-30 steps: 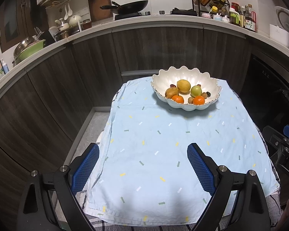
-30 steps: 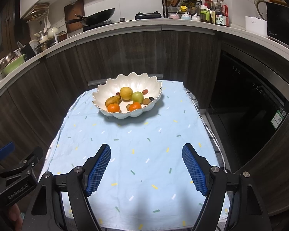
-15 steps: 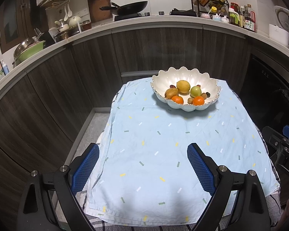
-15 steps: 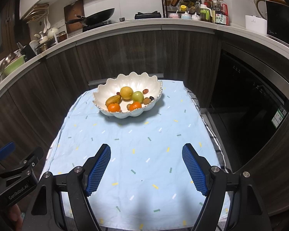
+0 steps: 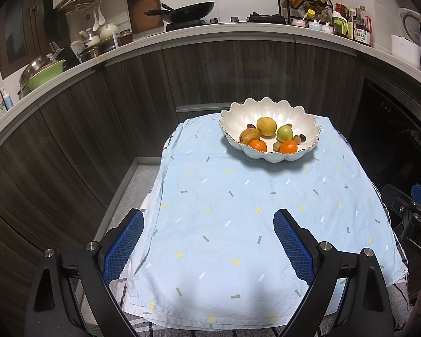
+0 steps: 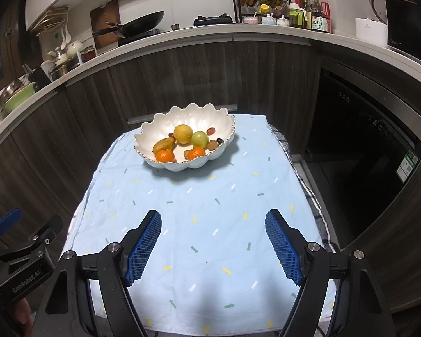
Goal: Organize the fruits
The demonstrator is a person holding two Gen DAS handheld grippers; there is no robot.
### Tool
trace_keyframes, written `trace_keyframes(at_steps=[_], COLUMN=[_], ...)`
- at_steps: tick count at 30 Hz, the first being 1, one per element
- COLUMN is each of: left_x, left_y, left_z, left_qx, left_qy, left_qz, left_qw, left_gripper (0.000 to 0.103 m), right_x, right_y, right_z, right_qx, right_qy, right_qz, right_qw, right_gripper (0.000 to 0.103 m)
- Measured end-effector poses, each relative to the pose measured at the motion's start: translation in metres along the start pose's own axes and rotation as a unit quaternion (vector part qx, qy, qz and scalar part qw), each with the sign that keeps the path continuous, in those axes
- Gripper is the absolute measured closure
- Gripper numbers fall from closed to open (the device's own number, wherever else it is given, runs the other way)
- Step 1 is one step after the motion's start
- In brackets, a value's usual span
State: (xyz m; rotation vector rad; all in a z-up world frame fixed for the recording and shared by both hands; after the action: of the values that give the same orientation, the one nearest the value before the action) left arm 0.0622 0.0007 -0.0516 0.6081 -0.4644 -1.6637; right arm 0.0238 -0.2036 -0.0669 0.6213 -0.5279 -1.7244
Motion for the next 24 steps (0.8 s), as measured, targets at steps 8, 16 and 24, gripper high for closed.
trace_keyframes(at_steps=[8,16,24], left_x=[-0.0004,0.0025,0.0032], left_y=[0.0000,0.0008,0.0003], left_z=[0.0003,-0.0007,-0.0022], left_qx=[0.000,-0.003,-0.007], left_qy=[0.000,-0.001,-0.005], left_qz=[0.000,0.000,-0.001], left_qw=[1.0000,1.0000,1.0000], left_gripper=[0.008,0.005,0.001], right_x=[-0.0008,-0.0010,-0.0031], right_y=[-0.0013,-0.0005,-0.0010], right_z=[-0.0010,-0.0006,-0.0009], right_qx=[0.001,0.003,-0.003], right_qy=[0.001,0.001,0.002], right_qz=[-0.001,0.001,-0.001], right_qw=[1.000,1.000,1.000], right_gripper=[0.026,0.026,0.026])
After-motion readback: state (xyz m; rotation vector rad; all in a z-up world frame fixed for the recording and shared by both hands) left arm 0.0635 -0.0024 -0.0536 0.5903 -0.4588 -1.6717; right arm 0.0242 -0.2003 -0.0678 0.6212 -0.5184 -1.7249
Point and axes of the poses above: each gripper's, at about its wrist camera, not at the fingertips, and z roughly against the way its jaws point, x to its right, y to its top, the point moved 3 cm from there along -z, roughly the way its jaws point, and after that the axes turned 9 degrees about -x, right-handed, at the moved point
